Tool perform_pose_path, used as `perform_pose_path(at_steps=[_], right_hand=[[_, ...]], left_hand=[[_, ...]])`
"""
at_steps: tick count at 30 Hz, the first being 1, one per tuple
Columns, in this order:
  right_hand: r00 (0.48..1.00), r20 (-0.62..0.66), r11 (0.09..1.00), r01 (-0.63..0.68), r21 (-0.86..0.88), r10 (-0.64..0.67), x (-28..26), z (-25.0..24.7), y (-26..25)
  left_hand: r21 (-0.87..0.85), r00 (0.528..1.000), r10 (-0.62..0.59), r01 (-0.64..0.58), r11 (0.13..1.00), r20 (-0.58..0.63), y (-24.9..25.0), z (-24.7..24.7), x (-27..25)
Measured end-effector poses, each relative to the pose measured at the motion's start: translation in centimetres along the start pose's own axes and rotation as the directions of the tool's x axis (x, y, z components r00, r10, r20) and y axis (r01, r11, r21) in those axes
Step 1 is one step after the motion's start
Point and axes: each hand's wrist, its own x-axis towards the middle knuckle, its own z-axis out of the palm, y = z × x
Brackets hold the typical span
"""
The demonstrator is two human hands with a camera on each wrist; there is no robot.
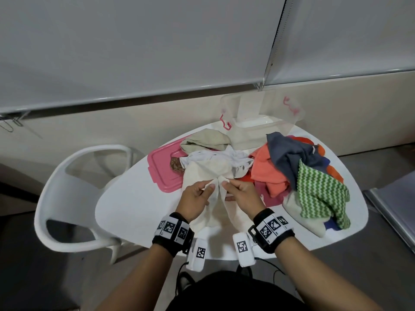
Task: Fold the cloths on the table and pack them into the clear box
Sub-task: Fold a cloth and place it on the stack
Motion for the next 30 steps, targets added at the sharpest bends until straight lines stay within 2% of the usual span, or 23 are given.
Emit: perform_pose_path(at_steps=[4,13,15,17,24,26,30], right_hand=[[1.000,0.001,0.999,0.017,0.047,-0.017,-0.6,0.4,-0.3],[0.999,0.016,0.989,-0.035,0.147,0.033,-0.7,1.0,-0.6],[0.997,0.050,0.984,-0.060,0.167,0.053,-0.6,0.7,-0.6],[0.994,0.091,0.987,-0.066,0.143,0.053,-0.8,0.6,-0.6],[0.985,0.170,0.999,0.026,0.035,-0.032,-1.8,1.3,-0.2],[0.985,0.162,0.998,0.049,0.029,-0.053,-1.9,1.4,-0.2],[0.988,0.145,0.998,0.054,0.038,-0.059,-1.8,1.3,-0.2]], left_hand=[[0.002,0.998,0.028,-0.028,1.000,-0.055,-0.5,0.3,-0.1],[-0.186,0.996,-0.048,0.062,0.981,0.076,0.3,-0.4,-0.2],[-0.192,0.993,-0.037,0.059,0.980,0.116,0.3,-0.5,-0.5],[-0.203,0.995,-0.039,0.058,0.977,0.097,0.3,-0.5,-0.6],[-0.296,0.991,-0.117,0.094,0.951,-0.061,0.1,-0.2,-0.7],[-0.324,0.986,-0.154,0.124,0.938,-0.067,0.2,-0.1,-0.7],[-0.362,0.953,-0.303,0.274,0.891,-0.023,0.0,0.2,-0.7]])
